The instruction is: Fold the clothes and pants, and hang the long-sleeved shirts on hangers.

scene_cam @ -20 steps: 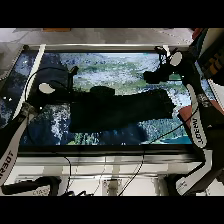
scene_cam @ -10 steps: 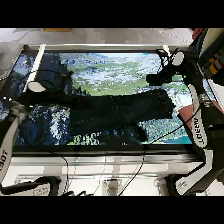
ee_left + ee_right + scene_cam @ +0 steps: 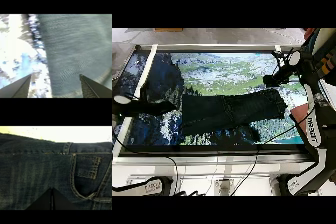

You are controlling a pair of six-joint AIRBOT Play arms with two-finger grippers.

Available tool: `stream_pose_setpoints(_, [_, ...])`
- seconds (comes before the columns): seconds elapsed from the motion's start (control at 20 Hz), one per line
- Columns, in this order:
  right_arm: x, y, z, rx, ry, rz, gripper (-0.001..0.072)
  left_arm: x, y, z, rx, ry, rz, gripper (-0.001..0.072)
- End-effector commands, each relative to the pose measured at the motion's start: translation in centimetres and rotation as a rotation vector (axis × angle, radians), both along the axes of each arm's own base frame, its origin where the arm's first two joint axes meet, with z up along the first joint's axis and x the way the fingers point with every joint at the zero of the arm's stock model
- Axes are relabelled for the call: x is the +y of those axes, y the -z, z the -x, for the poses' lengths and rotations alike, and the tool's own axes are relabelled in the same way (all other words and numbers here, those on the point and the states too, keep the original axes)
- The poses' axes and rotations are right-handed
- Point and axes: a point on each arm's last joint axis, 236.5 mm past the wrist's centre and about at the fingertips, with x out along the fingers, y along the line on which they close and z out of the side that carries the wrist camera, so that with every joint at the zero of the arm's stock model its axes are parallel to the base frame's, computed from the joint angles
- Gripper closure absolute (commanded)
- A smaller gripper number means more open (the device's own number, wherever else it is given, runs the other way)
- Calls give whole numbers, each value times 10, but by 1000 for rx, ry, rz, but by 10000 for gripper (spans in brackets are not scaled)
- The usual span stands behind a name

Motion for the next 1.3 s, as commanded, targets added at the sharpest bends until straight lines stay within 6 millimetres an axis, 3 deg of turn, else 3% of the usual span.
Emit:
stream_pose_setpoints(0.0, [-2, -1, -1, -4, 1, -1, 679, 6, 40, -2, -4, -129, -27, 32])
stream_pose_setpoints(0.1, [-2, -1, -2, -9, 2, -2, 679, -23, 50, -3, 3, -65, 8, 82])
stream_pose_setpoints(0.2, [-1, -1, -2, -11, 2, -3, 679, -53, 58, -9, -24, -7, 33, 83])
stream_pose_setpoints(0.35, [6, -3, -2, -8, -3, -36, 679, -68, 83, -22, -40, -27, -32, 87])
stream_pose_setpoints(0.45, [17, -5, -1, -7, -10, -80, 679, -76, 78, -31, -70, -13, -46, 282])
stream_pose_setpoints(0.5, [23, -7, 0, -7, -16, -102, 678, -83, 70, -34, -84, 10, -36, 445])
stream_pose_setpoints(0.55, [28, -8, 0, -7, -25, -116, 679, -90, 59, -37, -100, 32, -23, 666])
stream_pose_setpoints(0.7, [52, -8, 4, -3, -64, -139, 679, -103, 6, -47, -198, 146, -27, 687])
stream_pose_setpoints(0.85, [103, 0, 9, -8, -127, -204, 679, -99, -62, -39, -291, 255, -108, 687])
stream_pose_setpoints(1.0, [167, 36, 21, 9, -123, -238, 680, -78, -119, -20, -328, 188, -203, 687])
stream_pose_setpoints(1.15, [264, 90, 52, 70, -100, -356, 681, -54, -161, 3, -369, 100, -293, 687])
stream_pose_setpoints(1.25, [340, 103, 73, 92, -85, -499, 681, -49, -178, 22, -375, 84, -316, 687])
